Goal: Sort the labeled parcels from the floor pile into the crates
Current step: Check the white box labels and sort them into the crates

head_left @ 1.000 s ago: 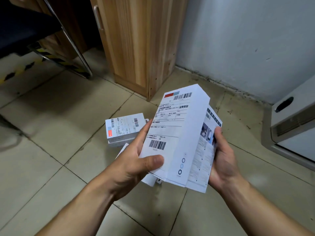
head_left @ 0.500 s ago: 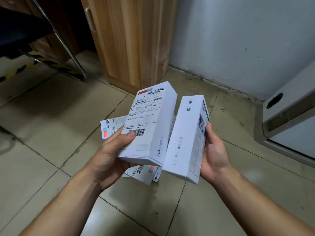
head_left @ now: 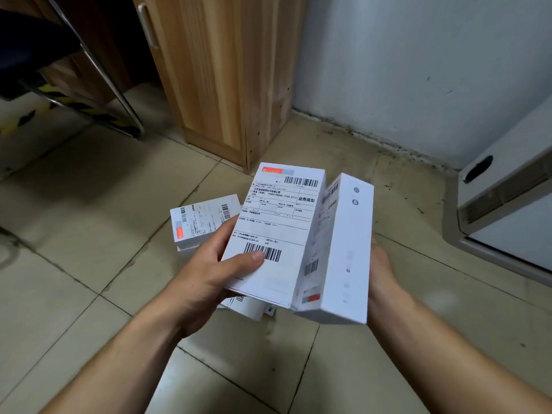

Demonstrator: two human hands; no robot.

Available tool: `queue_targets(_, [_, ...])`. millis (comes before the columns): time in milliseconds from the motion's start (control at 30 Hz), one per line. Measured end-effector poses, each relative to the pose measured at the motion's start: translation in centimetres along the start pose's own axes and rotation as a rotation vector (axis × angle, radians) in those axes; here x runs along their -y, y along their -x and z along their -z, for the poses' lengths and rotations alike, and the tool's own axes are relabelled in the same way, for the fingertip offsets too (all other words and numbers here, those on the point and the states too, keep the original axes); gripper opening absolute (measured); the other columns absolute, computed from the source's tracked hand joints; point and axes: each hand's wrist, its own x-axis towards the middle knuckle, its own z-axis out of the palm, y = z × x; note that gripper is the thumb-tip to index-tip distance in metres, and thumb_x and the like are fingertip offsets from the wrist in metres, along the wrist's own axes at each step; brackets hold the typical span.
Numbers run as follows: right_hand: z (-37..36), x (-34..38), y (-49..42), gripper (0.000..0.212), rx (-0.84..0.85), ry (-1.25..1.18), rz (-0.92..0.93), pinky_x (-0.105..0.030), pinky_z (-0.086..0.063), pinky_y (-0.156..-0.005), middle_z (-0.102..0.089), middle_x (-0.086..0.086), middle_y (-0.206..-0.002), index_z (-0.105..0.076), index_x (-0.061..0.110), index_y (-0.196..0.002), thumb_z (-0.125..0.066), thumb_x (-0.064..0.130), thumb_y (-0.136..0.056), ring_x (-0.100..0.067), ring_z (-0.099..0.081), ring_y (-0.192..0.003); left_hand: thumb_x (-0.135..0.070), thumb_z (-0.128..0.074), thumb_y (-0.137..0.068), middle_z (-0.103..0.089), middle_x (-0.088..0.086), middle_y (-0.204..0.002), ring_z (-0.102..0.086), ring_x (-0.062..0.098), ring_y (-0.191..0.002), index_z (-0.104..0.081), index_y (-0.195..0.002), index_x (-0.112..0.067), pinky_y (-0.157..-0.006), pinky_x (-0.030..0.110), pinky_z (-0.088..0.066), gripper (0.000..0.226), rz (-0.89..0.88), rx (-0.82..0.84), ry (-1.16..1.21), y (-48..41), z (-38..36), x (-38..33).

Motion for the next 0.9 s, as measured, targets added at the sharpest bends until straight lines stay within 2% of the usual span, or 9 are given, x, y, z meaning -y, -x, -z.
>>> queue_targets(67, [0.2, -0.4, -0.5, 0.010, 0.021, 0.018, 0.014, -0.036, -0.052, -0.069, -0.070, -0.005, -0.082, -0.063, 0.019, -0.107, -0.058, 0.019, -0.099, -0.026, -0.063, -0.067, -0.030, -0.079, -0.072, -0.071, -0.002, -0.128, -0.071, 0.025, -0.112, -0.057, -0.133, -0.038, -0.081, 0.038, -0.057, 0.066, -0.004, -0.014, -0.010, -0.2, -0.2, 0.2])
queue_targets(133, [0.3, -0.3, -0.5, 0.014, 0.027, 0.038, -0.029, -0.041, -0.053, -0.076, -0.067, -0.007, -0.092, -0.061, 0.017, -0.102, -0.065, 0.025, -0.091, -0.035, -0.065, -0.076, -0.026, -0.075, -0.076, -0.071, -0.002, -0.127, -0.070, 0.026, -0.111, -0.057, -0.133, -0.038, -0.079, 0.037, -0.058, 0.061, -0.005, -0.034, 0.007, -0.3, -0.4, 0.3])
queue_targets(233, [0.5, 0.2, -0.3, 0.062, 0.180, 0.012, -0.118, -0.057, -0.045, -0.105, -0.069, -0.006, -0.125, -0.066, 0.011, -0.120, -0.054, 0.066, -0.092, -0.045, -0.064, -0.119, -0.028, -0.077, -0.074, -0.071, -0.002, -0.127, -0.071, 0.025, -0.110, -0.058, -0.133, -0.037, -0.078, 0.037, -0.059, 0.063, -0.006, -0.070, 0.037, -0.5, -0.3, 0.4])
queue_targets(333, [0.9, 0.9, 0.6, 0.095, 0.389, -0.040, -0.205, -0.058, -0.038, -0.114, -0.063, -0.014, -0.140, -0.061, 0.018, -0.141, -0.029, 0.088, -0.085, -0.038, -0.060, -0.129, -0.027, -0.070, -0.078, -0.071, -0.001, -0.127, -0.072, 0.024, -0.106, -0.061, -0.131, -0.036, -0.081, 0.042, -0.057, 0.055, -0.006, -0.091, 0.055, -0.8, 0.0, 0.4])
queue_targets(433, [0.7, 1.3, 0.9, 0.075, 0.417, 0.015, -0.134, -0.057, -0.043, -0.112, -0.064, -0.013, -0.139, -0.058, 0.016, -0.144, -0.053, 0.068, -0.090, -0.034, -0.061, -0.129, -0.027, -0.068, -0.080, -0.070, 0.001, -0.129, -0.070, 0.026, -0.109, -0.063, -0.131, -0.035, -0.090, 0.050, -0.052, 0.052, -0.008, -0.077, 0.055, -1.0, 0.2, 0.2])
queue_targets(567, [1.4, 1.7, -0.2, 0.051, 0.287, 0.125, 0.016, -0.056, -0.049, -0.107, -0.071, -0.014, -0.128, -0.059, 0.007, -0.137, -0.067, 0.026, -0.091, -0.033, -0.066, -0.121, -0.023, -0.073, -0.077, -0.071, 0.002, -0.127, -0.072, 0.024, -0.105, -0.061, -0.132, -0.032, -0.070, 0.034, -0.059, 0.057, -0.058, -0.080, 0.016, -1.1, 1.0, -0.7])
queue_targets(667, [1.6, 1.9, -0.7, 0.040, 0.225, 0.244, 0.172, -0.054, -0.053, -0.102, -0.072, -0.012, -0.125, -0.054, 0.015, -0.140, -0.058, 0.020, -0.100, -0.028, -0.071, -0.113, -0.022, -0.068, -0.079, -0.071, 0.001, -0.127, -0.072, 0.024, -0.106, -0.060, -0.133, -0.032, -0.069, 0.032, -0.059, 0.056, -0.091, -0.106, -0.020, -1.2, 1.8, -1.0])
queue_targets(800, [2.1, 2.2, -1.2, 0.054, 0.065, 0.444, 0.484, -0.052, -0.056, -0.096, -0.072, -0.002, -0.124, -0.044, 0.052, -0.144, -0.061, 0.035, -0.095, -0.023, -0.072, -0.110, -0.025, -0.070, -0.078, -0.072, -0.004, -0.125, -0.071, 0.022, -0.110, -0.058, -0.132, -0.039, -0.078, 0.037, -0.057, 0.057, -0.114, -0.141, -0.143, -1.5, 2.2, -0.7])
queue_targets(900, [2.5, 2.6, -1.7, 0.043, 0.010, 0.452, 0.592, -0.046, -0.061, -0.090, -0.071, -0.001, -0.123, -0.048, 0.044, -0.144, -0.058, 0.032, -0.103, -0.019, -0.073, -0.106, -0.022, -0.079, -0.079, -0.071, -0.009, -0.126, -0.071, 0.019, -0.111, -0.055, -0.135, -0.041, -0.082, 0.037, -0.058, 0.064, -0.103, -0.144, -0.211, -1.9, 1.8, -0.1])
